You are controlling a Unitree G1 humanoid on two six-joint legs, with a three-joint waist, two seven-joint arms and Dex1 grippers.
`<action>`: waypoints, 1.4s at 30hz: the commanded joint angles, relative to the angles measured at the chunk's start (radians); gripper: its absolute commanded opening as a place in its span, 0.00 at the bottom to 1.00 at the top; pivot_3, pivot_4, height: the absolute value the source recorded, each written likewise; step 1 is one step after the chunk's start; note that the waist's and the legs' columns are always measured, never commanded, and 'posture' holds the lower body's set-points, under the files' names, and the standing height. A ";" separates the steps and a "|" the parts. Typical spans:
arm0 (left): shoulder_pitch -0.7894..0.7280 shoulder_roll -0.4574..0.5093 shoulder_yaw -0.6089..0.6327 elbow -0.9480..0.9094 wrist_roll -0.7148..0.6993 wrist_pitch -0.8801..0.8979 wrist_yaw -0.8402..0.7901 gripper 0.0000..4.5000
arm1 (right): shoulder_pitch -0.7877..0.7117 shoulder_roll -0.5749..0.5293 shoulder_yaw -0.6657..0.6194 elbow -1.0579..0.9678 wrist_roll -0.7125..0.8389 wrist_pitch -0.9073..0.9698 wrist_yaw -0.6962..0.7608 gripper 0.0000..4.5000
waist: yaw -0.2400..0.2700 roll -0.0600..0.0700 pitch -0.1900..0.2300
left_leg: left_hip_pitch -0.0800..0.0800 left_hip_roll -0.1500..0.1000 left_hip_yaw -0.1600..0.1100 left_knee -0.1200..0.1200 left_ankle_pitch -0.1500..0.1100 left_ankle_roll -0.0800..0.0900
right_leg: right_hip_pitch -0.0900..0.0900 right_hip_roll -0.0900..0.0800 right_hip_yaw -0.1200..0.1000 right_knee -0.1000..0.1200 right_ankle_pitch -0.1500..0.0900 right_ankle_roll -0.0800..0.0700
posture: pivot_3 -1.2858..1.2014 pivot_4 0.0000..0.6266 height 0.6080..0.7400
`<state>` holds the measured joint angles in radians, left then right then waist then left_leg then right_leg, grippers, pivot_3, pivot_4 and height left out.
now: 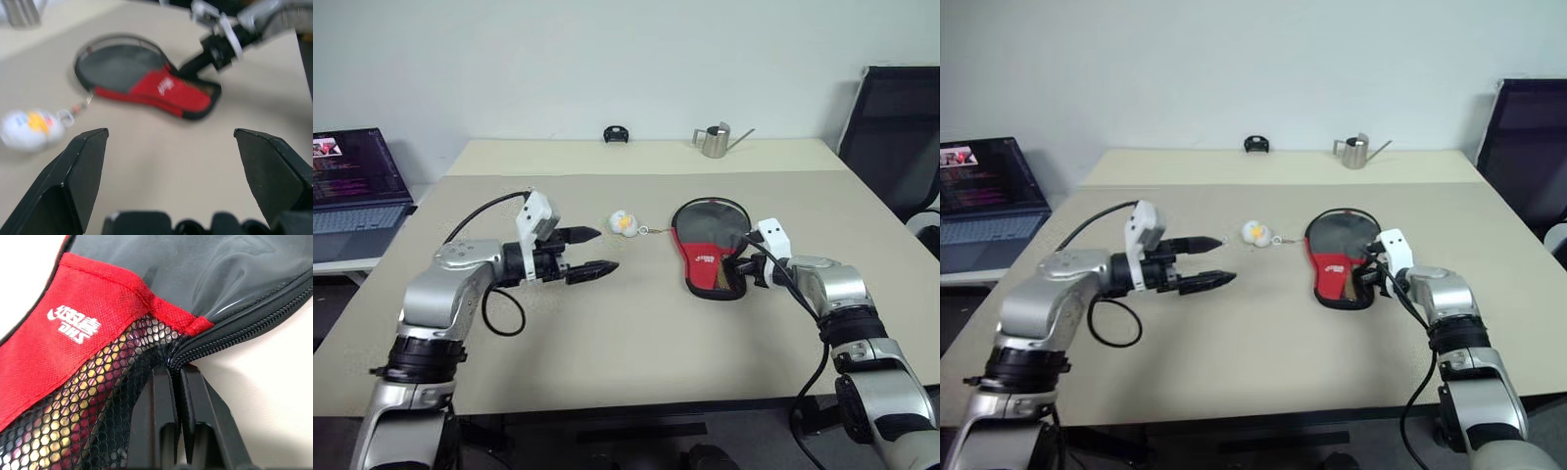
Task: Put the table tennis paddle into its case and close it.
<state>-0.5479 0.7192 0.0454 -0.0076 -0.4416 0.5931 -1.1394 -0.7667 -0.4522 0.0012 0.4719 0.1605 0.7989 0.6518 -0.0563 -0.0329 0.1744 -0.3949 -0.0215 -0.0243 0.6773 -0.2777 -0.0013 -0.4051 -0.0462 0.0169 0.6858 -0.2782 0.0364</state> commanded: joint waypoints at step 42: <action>0.161 0.144 -0.075 -0.236 -0.097 0.031 -0.183 1.00 | 0.431 -0.074 -0.061 -0.938 0.376 0.630 -0.050 0.01 | 0.025 0.001 0.001 | -0.005 0.000 -0.001 -0.001 0.000 0.000 | -0.001 0.000 -0.002 -0.006 0.000 0.000 | 0.52 0.24 1.00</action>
<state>-0.3728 0.8531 -0.0360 -0.2241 -0.5315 0.6428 -1.3187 -0.3422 -0.5197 -0.0469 -0.4241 0.5005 1.4125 0.6022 -0.0312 -0.0316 0.1754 -0.3994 -0.0215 -0.0254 0.6760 -0.2781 -0.0008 -0.4064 -0.0465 0.0149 0.6801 -0.2786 0.0367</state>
